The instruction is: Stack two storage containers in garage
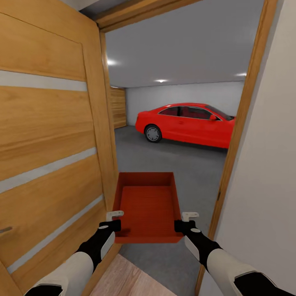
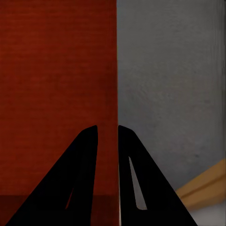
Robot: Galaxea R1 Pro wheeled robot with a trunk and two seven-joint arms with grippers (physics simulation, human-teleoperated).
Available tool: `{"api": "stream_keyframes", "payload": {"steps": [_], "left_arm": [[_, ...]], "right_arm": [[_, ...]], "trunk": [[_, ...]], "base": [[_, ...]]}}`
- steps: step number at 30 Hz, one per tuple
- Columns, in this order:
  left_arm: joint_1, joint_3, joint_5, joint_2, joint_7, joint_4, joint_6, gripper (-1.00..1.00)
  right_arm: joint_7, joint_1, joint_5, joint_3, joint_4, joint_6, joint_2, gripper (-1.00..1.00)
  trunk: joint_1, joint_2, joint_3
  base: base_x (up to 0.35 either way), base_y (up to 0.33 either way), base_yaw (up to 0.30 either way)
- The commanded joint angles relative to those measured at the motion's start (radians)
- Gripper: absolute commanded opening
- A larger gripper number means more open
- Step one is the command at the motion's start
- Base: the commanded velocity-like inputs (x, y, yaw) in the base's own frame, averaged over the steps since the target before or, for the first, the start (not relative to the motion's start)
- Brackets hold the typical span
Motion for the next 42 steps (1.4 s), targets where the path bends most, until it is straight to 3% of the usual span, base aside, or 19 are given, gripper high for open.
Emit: {"api": "stream_keyframes", "payload": {"steps": [1, 36, 42], "left_arm": [[0.000, 0.019, -0.017, 0.034, 0.041, -0.010, -0.005, -1.00], [0.000, 0.018, -0.017, 0.033, 0.041, -0.010, -0.005, -1.00], [0.000, 0.018, -0.017, 0.033, 0.041, -0.010, -0.005, -1.00]], "right_arm": [[-0.008, 0.000, -0.011, -0.016, 0.003, -0.004, -0.005, -1.00], [-0.008, 0.000, -0.011, -0.015, 0.002, -0.004, -0.005, -1.00], [-0.008, 0.000, -0.011, -0.014, 0.002, -0.004, -0.005, -1.00]], "trunk": [[0.001, -0.001, 0.000], [0.001, -0.001, 0.000], [0.001, -0.001, 0.000]], "base": [[0.203, 0.168, -0.228], [0.203, 0.168, -0.228], [0.203, 0.168, -0.061]]}}
